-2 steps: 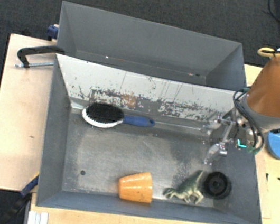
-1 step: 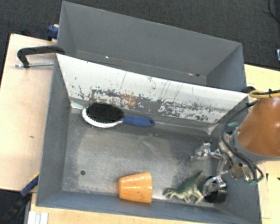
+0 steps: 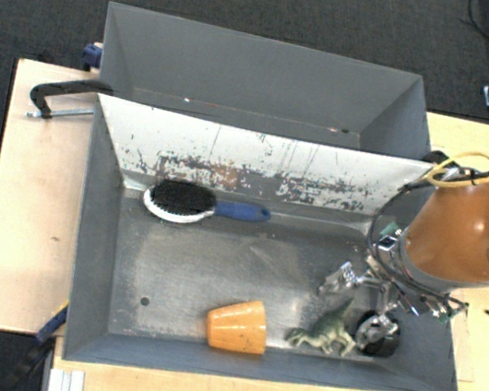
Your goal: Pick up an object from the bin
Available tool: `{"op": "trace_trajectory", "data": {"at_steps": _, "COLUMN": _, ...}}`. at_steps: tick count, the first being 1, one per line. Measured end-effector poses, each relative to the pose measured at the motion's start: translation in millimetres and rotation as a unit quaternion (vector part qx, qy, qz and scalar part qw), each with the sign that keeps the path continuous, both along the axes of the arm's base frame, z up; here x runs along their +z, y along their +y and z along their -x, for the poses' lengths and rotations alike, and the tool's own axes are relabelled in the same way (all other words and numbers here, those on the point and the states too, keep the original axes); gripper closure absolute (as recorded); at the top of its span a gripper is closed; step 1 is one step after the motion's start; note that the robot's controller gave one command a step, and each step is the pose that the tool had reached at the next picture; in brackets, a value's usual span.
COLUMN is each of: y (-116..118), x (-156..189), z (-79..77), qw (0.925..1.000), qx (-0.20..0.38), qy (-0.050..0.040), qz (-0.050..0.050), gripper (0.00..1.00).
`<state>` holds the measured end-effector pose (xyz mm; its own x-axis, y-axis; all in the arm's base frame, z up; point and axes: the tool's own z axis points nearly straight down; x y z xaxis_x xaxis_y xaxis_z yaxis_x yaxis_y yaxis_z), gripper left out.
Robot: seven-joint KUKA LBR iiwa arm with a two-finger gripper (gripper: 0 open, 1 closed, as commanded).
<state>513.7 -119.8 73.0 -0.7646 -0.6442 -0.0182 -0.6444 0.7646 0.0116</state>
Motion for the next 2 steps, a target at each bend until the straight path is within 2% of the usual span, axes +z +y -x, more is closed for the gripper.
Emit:
{"op": "trace_trajectory", "data": {"at_steps": 1, "y": -12, "x": -2, "z": 2.6, "qw": 1.0000, "qx": 0.000, "qy": 0.0008, "qz": 0.009, "gripper": 1.00}}
{"op": "trace_trajectory", "data": {"at_steps": 2, "y": -5, "x": 72, "z": -11.0, "qw": 0.9550, "qx": 0.296, "qy": -0.0041, "qz": 0.012, "gripper": 1.00}}
